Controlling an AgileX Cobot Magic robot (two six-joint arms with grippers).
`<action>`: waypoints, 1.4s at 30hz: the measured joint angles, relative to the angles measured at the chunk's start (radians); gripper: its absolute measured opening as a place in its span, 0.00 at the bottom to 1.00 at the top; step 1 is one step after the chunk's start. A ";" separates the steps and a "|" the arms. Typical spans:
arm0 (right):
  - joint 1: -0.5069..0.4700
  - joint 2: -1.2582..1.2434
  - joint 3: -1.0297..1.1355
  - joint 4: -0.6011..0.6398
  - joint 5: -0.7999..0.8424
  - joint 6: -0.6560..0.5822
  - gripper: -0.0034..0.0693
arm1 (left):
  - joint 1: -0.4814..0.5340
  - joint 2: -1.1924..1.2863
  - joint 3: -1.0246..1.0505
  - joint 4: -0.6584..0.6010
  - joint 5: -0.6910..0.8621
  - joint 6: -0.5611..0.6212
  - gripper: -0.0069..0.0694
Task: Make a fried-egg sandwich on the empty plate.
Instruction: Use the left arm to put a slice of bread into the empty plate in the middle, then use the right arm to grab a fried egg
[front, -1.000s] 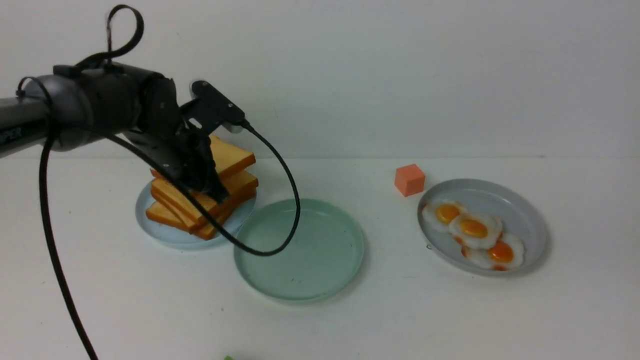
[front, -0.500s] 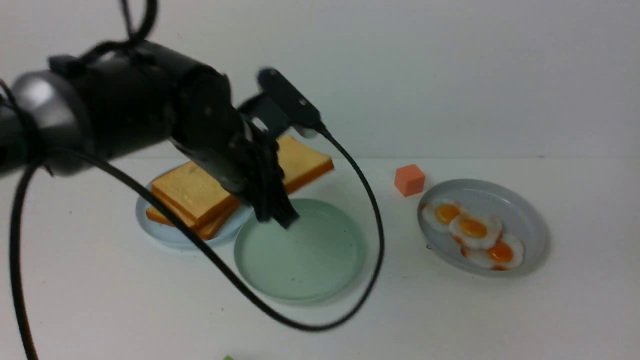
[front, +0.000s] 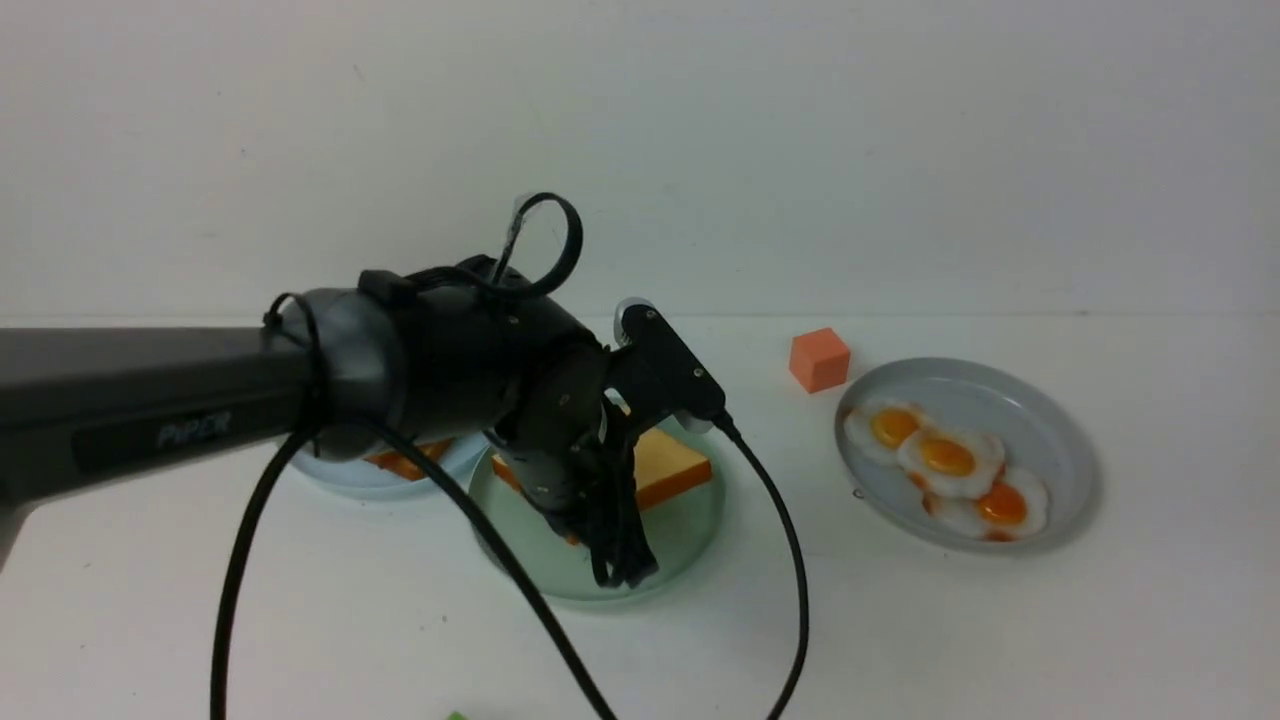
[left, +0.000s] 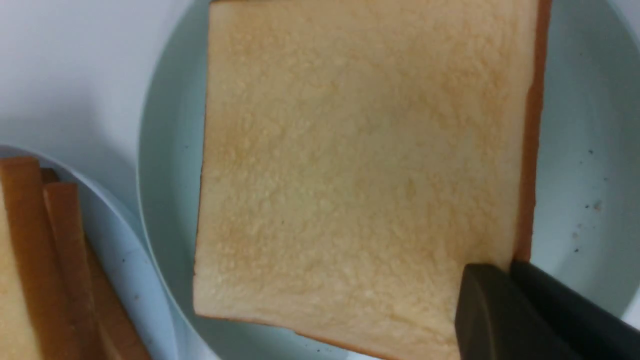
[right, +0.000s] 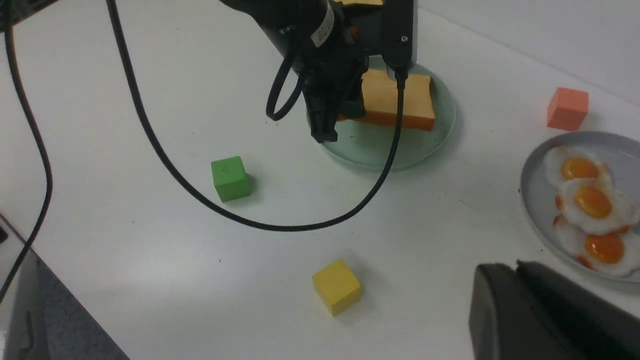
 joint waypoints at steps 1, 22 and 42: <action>0.000 0.000 0.000 0.000 0.000 0.000 0.15 | 0.000 0.001 0.000 0.000 -0.007 0.000 0.10; -0.010 0.353 -0.003 -0.272 -0.043 0.177 0.16 | 0.000 -0.464 -0.045 -0.168 0.113 -0.203 0.32; -0.237 1.140 -0.297 -0.264 -0.224 -0.034 0.54 | 0.000 -1.420 0.608 -0.258 -0.025 -0.237 0.07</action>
